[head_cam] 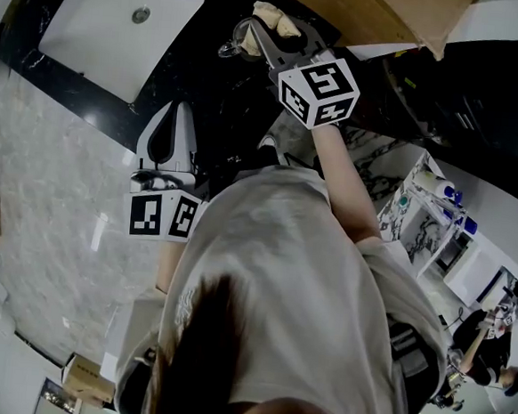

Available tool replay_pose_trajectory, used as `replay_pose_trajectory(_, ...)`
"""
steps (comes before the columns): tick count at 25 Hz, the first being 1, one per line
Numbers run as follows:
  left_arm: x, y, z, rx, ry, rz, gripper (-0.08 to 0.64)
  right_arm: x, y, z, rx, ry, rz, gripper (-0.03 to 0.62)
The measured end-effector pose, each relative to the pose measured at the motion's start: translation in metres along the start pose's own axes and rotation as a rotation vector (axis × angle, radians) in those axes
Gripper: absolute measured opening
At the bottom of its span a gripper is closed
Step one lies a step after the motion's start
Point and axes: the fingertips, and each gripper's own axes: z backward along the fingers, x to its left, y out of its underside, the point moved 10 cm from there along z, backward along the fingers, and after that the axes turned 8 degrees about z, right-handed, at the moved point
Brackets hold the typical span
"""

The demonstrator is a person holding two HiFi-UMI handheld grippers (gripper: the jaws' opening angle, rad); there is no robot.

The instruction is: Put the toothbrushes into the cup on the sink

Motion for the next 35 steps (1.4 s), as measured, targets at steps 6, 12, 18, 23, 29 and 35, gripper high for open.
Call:
replay_pose_trajectory(6,0.001,-0.002,0.001,-0.001,-0.005,0.001,0.015,-0.009,0.010,0.002,0.008,0.077,-0.007,0.103)
replay_pose_trajectory(12,0.003,-0.001,0.002,0.002,-0.007,0.007,0.015,-0.014,0.029,0.004,0.041,0.091,-0.113,0.210)
replay_pose_trajectory(18,0.002,0.000,0.001,0.002,-0.002,0.006,0.015,-0.012,0.027,0.004,0.020,0.089,-0.120,0.210)
replay_pose_trajectory(23,0.002,0.000,0.003,0.000,-0.003,0.007,0.015,-0.012,0.025,0.006,0.013,0.096,-0.121,0.210)
replay_pose_trajectory(29,0.001,-0.001,0.003,-0.002,-0.004,0.005,0.015,-0.012,0.023,0.007,0.003,0.093,-0.125,0.210)
replay_pose_trajectory(35,0.000,-0.001,0.003,-0.002,-0.001,0.002,0.015,-0.012,0.020,0.009,-0.011,0.095,-0.126,0.210)
